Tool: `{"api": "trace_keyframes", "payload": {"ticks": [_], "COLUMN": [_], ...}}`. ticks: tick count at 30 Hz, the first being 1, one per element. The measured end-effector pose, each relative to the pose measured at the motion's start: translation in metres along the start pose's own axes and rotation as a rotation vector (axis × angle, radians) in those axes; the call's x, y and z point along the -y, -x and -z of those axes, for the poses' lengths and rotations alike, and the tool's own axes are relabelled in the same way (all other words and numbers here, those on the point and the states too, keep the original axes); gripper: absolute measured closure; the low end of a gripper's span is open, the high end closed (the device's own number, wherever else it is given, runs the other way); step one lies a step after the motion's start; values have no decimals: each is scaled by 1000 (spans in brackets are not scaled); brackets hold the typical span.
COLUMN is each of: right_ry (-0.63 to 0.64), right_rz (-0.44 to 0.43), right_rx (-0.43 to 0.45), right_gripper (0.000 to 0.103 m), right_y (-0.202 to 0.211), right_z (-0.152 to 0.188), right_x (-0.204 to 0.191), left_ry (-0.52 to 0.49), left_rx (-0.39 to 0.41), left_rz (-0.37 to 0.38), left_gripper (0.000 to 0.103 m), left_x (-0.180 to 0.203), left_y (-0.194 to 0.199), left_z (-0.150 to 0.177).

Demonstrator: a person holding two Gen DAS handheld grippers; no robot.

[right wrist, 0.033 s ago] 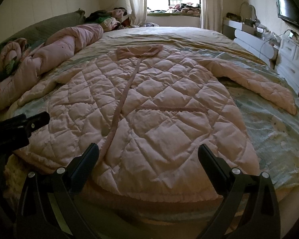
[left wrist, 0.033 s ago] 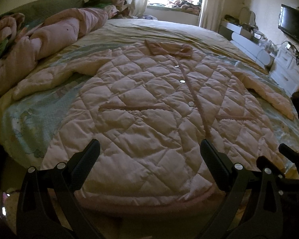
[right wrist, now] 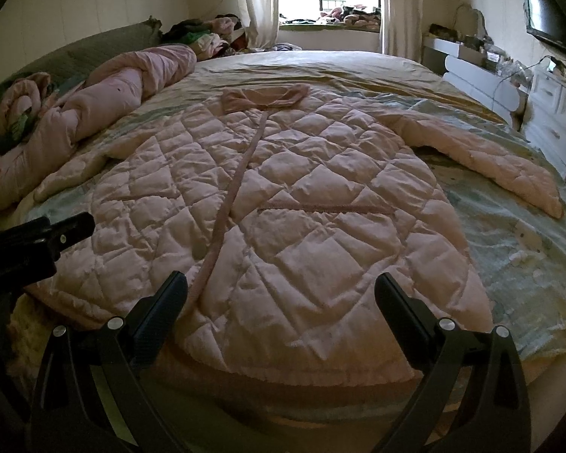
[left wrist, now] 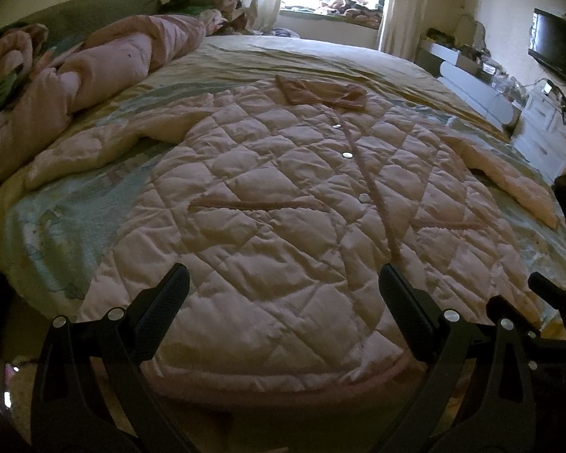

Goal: Fold large clothes
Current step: 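Move both grippers toward the pink quilted jacket on the bed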

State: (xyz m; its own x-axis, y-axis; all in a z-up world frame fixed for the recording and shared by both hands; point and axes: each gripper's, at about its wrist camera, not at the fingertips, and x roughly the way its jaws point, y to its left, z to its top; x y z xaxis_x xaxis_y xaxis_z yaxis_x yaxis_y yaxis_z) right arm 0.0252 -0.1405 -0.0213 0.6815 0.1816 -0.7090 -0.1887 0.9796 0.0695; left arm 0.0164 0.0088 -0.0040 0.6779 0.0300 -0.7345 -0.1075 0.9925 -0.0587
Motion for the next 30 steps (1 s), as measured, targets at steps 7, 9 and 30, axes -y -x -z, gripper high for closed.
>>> {"api": "trace_keyframes", "payload": {"ticks": [7, 9, 30], "right_ry": [5, 2, -47], "right_rz": [-18, -27, -105], "right_rx": [-9, -18, 30], "right_gripper": [4, 4, 4], "right_y": [-18, -23, -61], "right_z": [-21, -28, -128], "right_x": [2, 3, 25], "left_ry": [40, 50, 107], "left_rx": [-11, -3, 8], "left_rz": [2, 17, 2], "left_gripper": [9, 9, 9], "left_x": [-3, -4, -12], "left_y": [-10, -12, -53], "left_z": [-8, -13, -114]}}
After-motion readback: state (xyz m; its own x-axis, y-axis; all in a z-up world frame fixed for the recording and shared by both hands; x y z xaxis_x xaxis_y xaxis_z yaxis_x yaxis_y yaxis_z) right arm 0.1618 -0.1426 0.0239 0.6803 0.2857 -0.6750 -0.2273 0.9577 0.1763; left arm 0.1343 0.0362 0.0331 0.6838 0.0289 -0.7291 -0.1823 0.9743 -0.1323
